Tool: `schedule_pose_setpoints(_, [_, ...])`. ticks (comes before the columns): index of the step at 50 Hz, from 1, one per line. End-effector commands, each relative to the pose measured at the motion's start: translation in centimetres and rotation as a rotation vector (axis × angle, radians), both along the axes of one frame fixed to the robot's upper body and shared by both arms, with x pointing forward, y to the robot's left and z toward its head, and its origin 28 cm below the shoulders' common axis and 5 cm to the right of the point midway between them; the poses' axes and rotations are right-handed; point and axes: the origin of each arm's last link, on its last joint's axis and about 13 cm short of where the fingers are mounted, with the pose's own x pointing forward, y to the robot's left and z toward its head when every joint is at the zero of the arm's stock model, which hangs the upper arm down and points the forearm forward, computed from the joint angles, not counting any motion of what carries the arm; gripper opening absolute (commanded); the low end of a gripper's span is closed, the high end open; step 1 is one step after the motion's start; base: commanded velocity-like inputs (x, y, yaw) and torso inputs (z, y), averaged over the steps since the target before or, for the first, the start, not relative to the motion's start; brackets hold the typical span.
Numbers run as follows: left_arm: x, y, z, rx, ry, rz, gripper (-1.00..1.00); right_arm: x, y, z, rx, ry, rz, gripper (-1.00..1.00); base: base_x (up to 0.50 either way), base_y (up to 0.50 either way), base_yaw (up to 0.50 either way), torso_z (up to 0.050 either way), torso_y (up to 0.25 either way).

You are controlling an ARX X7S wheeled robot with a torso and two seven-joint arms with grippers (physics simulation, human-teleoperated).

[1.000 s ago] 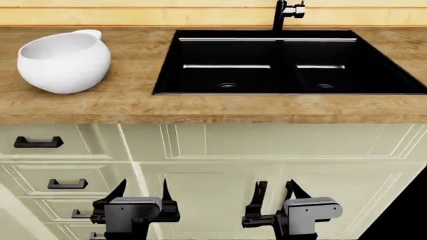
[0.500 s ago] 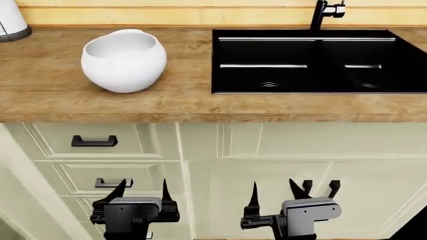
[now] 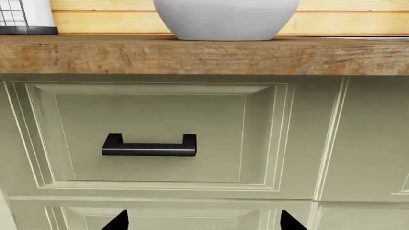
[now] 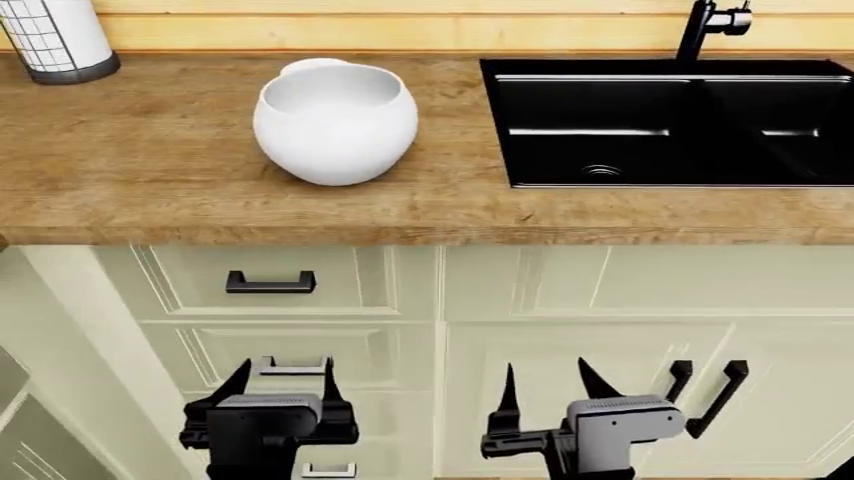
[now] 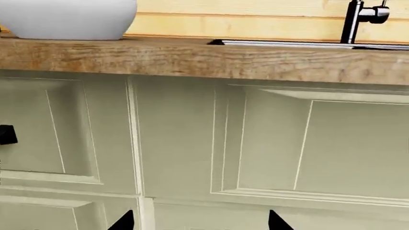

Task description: Stack the bowls in the sink.

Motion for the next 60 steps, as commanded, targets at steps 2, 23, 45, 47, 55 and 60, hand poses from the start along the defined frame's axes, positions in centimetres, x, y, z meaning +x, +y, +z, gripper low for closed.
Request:
schedule_pose_setpoints(2, [0.2, 0.1, 0.8, -0.046, 0.008, 0.02, 1.0, -0.2, 0.2, 1.5, 0.021, -0.009, 0.013, 1.0, 0.0, 0.0, 0.0, 0.0, 0.0])
schedule_pose_setpoints(23, [-5.0, 4.9, 33.1, 0.127, -0.292, 0.224, 1.0, -7.6, -4.0, 30.0, -0.138, -0.323, -0.142, 1.0, 0.0, 0.0, 0.0, 0.0, 0.0])
schedule_pose_setpoints(45, [-8.9, 4.7, 43.0, 0.496, -0.045, 0.126, 1.0, -6.3, -3.1, 37.5, -0.242, -0.298, -0.236, 1.0, 0.0, 0.0, 0.0, 0.0, 0.0])
schedule_pose_setpoints(47, [-8.9, 4.9, 43.0, 0.494, -0.041, 0.13, 1.0, -6.0, -3.0, 37.4, -0.225, -0.293, -0.219, 1.0, 0.1, 0.0, 0.0, 0.0, 0.0])
schedule_pose_setpoints(55, [-8.9, 5.1, 42.2, 0.489, 0.006, 0.118, 1.0, -4.8, -2.4, 36.6, -0.212, -0.277, -0.173, 1.0, 0.5, 0.0, 0.0, 0.0, 0.0])
schedule_pose_setpoints(60, [-8.8, 5.1, 42.2, 0.486, 0.006, 0.112, 1.0, -4.5, -2.1, 36.7, -0.229, -0.277, -0.166, 1.0, 0.5, 0.0, 0.0, 0.0, 0.0])
